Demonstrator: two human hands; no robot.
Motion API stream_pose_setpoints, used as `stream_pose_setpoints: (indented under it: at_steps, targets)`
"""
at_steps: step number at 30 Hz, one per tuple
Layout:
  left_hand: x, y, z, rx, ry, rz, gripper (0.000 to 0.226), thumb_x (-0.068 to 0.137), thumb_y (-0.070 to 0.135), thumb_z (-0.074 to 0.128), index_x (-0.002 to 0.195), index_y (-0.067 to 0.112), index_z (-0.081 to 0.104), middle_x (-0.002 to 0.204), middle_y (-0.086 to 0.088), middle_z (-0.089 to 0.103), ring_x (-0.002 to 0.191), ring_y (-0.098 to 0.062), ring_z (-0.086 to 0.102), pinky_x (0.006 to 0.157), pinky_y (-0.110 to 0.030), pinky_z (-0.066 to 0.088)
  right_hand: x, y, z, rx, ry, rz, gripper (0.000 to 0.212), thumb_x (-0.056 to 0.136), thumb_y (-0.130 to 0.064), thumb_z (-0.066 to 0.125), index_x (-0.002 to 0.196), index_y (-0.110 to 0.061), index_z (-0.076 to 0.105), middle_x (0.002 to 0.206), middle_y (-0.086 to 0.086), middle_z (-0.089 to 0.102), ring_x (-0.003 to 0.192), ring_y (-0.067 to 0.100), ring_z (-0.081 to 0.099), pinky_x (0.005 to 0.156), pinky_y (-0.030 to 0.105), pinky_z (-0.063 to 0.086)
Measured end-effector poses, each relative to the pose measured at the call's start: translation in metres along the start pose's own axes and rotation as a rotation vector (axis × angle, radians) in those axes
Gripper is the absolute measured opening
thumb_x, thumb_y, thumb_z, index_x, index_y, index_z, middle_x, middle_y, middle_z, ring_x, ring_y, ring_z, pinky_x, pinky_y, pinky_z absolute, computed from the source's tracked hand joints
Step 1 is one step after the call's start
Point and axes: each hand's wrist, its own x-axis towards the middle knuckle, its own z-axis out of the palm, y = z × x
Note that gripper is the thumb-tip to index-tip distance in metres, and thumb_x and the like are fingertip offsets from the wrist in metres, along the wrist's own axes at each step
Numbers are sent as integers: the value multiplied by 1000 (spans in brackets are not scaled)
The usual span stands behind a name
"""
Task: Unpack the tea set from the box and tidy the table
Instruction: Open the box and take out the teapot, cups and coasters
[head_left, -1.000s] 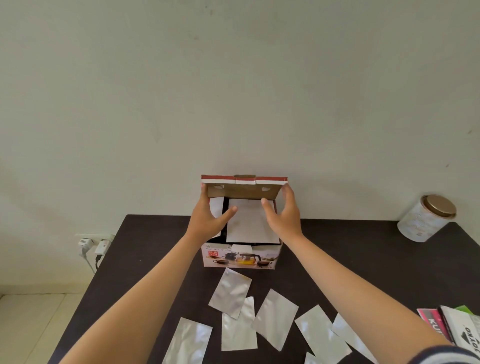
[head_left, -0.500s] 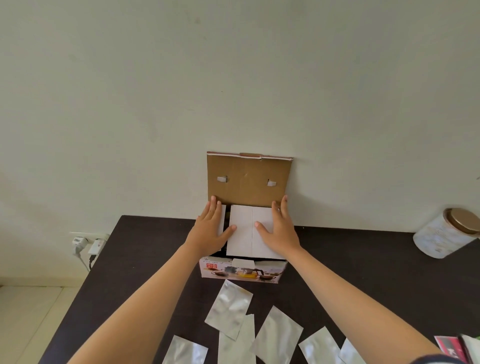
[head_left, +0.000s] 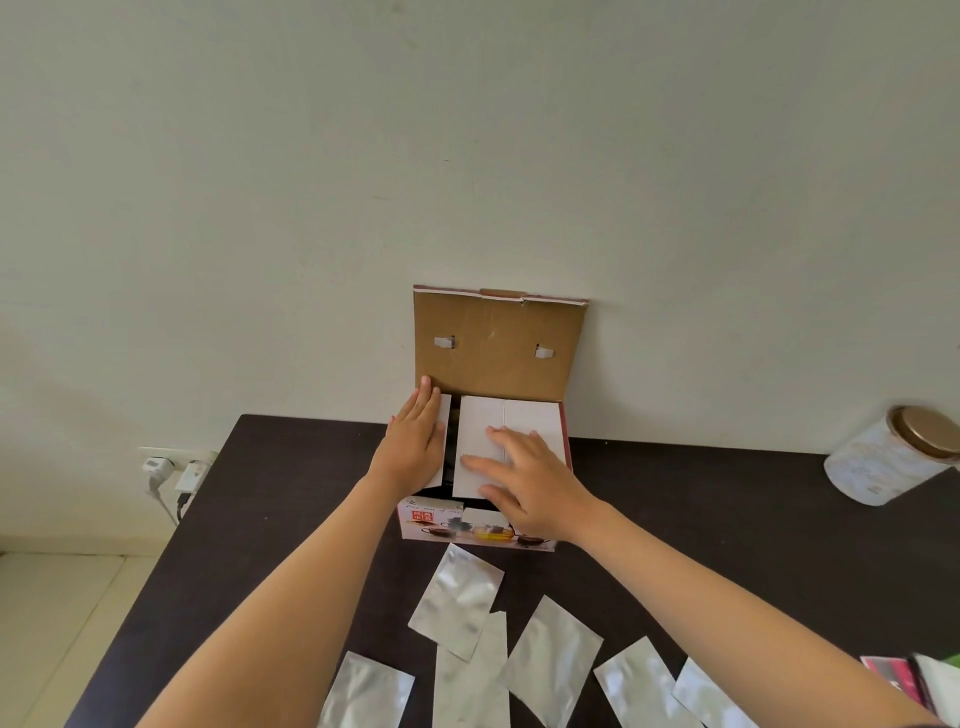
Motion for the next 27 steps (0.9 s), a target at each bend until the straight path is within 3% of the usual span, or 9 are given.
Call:
stream_pose_setpoints:
  at_steps: [7, 11, 14, 19, 23, 25, 27]
  targets:
    - [1, -1, 1, -21, 8, -8, 52, 102, 24, 29, 150, 15, 11, 159, 2, -2, 147, -16, -1, 120, -42, 7, 4, -5, -13, -237, -196, -69, 47, 103, -41, 24, 146, -52, 8, 158, 20, 0, 146, 39, -2, 116, 51, 3]
    - [1, -1, 1, -27, 8, -9, 52, 102, 24, 30, 150, 15, 11, 159, 1, -2, 147, -17, -1, 119, -45, 8, 9, -9, -22, -280, -259, -73, 48, 102, -43, 24, 145, -53, 5, 158, 20, 1, 145, 39, -2, 115, 53, 5]
    - [2, -3, 1, -36, 10, -4, 52, 102, 24, 30, 150, 15, 13, 159, 1, -1, 147, -16, 0, 119, -46, 9, 9, -12, -29, -263, -249, -78, 46, 102, -43, 25, 146, -50, 13, 156, 22, 9, 145, 40, 5, 116, 52, 8]
    - [3, -6, 1, -49, 12, 3, 53, 102, 26, 31, 150, 16, 14, 159, 3, -1, 146, -14, 0, 119, -46, 8, 0, -17, -57, -100, 18, -72, 40, 100, -42, 35, 139, -35, 39, 145, 19, 34, 131, 34, 36, 104, 42, 32]
    - [3, -7, 2, -58, 17, 1, 54, 102, 28, 31, 151, 16, 13, 159, 4, -1, 147, -14, 1, 119, -46, 9, -25, -11, -72, 91, 224, 1, 39, 97, -48, 34, 131, -29, 36, 148, 13, 34, 130, 29, 43, 91, 30, 45]
    - [3, -7, 2, -58, 19, -3, 54, 102, 28, 31, 151, 16, 13, 159, 4, -1, 147, -15, 1, 119, -46, 9, -42, -7, -78, 88, 337, 38, 44, 97, -47, 35, 130, -19, 40, 147, 16, 37, 127, 28, 48, 88, 24, 47]
    - [3, -6, 2, -55, 19, -3, 53, 102, 28, 31, 151, 16, 13, 159, 3, -1, 147, -15, 1, 119, -45, 8, -58, -1, -84, 27, 437, 87, 48, 97, -43, 39, 128, -7, 47, 144, 17, 42, 129, 25, 47, 96, 23, 42]
